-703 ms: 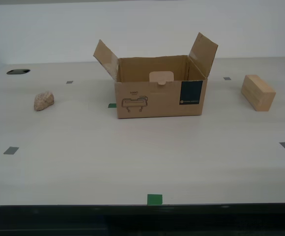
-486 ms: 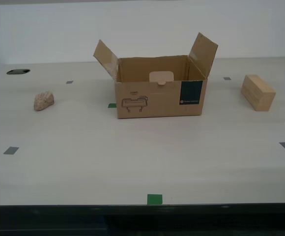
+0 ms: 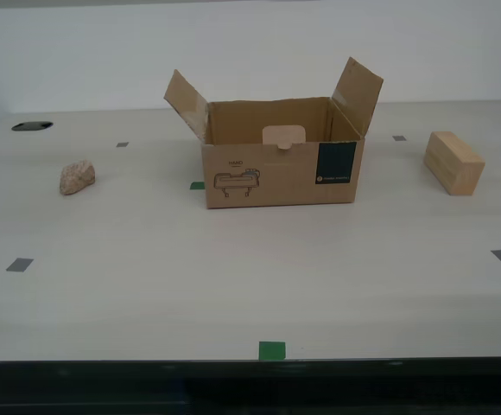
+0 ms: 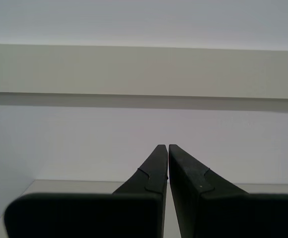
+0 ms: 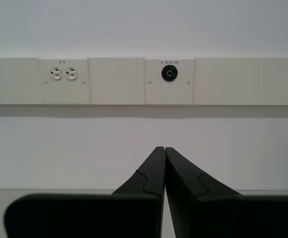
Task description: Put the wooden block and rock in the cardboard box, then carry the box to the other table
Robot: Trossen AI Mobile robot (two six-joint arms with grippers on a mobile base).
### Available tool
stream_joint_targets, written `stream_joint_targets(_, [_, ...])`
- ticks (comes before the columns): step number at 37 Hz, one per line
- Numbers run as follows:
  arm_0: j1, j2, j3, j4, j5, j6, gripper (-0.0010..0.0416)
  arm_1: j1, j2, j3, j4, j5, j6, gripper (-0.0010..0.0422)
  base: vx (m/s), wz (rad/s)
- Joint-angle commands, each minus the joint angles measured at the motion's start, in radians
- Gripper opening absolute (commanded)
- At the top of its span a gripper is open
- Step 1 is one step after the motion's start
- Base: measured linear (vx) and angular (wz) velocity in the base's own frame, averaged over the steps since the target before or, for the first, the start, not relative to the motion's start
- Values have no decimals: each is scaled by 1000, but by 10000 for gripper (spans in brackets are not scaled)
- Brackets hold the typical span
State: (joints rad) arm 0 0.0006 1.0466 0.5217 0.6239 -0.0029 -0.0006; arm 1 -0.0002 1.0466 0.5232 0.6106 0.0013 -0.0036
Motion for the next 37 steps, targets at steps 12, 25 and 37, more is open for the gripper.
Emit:
stream_joint_targets(12, [0, 0, 2, 0, 0, 0, 1, 0, 0, 0, -14, -2, -2, 7, 0, 0])
stream_joint_targets(25, [0, 0, 2, -5, 0, -1, 1, 0, 0, 11, -49, -2, -8, 116, 0, 0])
stream_joint_targets(37, [0, -1, 2, -41, -1, 0, 103, 0, 0, 25, -49, -2, -8, 216, 0, 0])
